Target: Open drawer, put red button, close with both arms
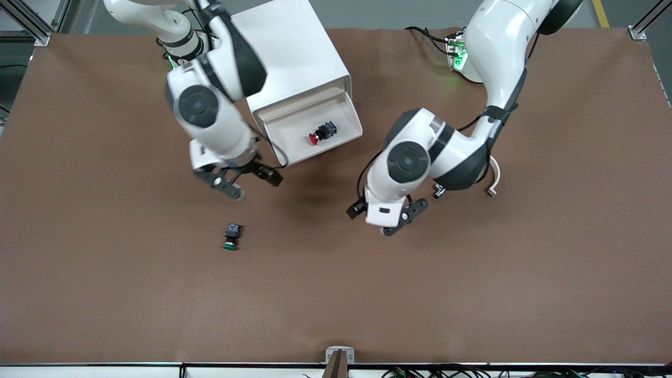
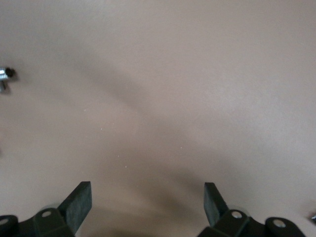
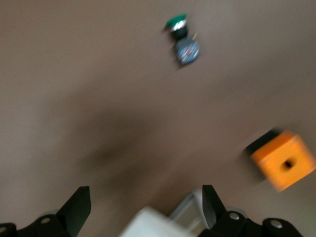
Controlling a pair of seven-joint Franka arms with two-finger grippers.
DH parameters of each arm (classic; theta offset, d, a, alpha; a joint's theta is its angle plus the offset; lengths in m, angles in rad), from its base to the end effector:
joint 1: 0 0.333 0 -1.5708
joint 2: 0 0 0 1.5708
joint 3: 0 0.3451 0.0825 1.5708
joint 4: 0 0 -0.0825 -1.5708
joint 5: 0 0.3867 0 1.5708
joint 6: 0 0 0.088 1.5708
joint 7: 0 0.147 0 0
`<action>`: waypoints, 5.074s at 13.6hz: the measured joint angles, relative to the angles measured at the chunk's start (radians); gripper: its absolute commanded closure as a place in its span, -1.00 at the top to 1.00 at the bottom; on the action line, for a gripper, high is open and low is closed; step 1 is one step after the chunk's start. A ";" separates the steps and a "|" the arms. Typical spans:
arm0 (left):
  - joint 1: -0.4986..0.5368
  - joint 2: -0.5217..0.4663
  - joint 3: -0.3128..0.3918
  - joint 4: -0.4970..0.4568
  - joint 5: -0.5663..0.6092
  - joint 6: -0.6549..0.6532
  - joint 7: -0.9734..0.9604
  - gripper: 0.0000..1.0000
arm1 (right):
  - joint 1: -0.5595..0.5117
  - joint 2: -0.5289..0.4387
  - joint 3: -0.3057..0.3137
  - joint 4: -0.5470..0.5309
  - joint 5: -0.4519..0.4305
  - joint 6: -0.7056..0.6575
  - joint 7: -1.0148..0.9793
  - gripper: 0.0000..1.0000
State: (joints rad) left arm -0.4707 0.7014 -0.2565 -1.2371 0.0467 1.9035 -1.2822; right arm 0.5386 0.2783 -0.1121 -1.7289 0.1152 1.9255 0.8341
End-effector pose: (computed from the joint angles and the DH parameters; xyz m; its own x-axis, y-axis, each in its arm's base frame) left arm 0.5999 -0.4650 0.3429 0.8219 0.5568 -0.1199 0.5626 -0.8265 0.0187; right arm 0.5713 0.2784 0.4011 0.8953 -0.4319 -0.1088 -0.4334 -0.9011 0.0103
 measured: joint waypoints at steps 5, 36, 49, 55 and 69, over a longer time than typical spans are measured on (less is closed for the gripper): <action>-0.101 0.000 0.000 -0.042 0.113 0.043 -0.029 1.00 | -0.262 -0.049 -0.004 0.048 -0.019 -0.182 -0.528 1.00; -0.230 -0.011 0.001 -0.159 -0.199 0.086 -0.120 1.00 | -0.536 -0.088 0.002 0.340 -0.136 -0.580 -0.868 1.00; 0.262 -0.316 0.010 -0.082 -0.032 -0.203 0.281 1.00 | -0.536 -0.280 0.019 0.265 -0.136 -0.646 -0.869 1.00; 0.395 -0.392 0.011 -0.084 -0.014 -0.428 0.614 1.00 | -0.536 -0.356 0.026 0.206 -0.136 -0.606 -0.869 1.00; 0.447 -0.797 0.194 -0.570 -0.013 -0.368 1.123 1.00 | -0.540 -0.434 0.021 0.105 -0.103 -0.493 -0.869 1.00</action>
State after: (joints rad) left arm -0.0235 -0.0957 -0.0627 -1.8072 0.0333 1.5359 -0.1595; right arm -0.0014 -0.1556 -0.0916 -1.6235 0.0122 1.4326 -0.0345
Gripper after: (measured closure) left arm 0.000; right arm 0.000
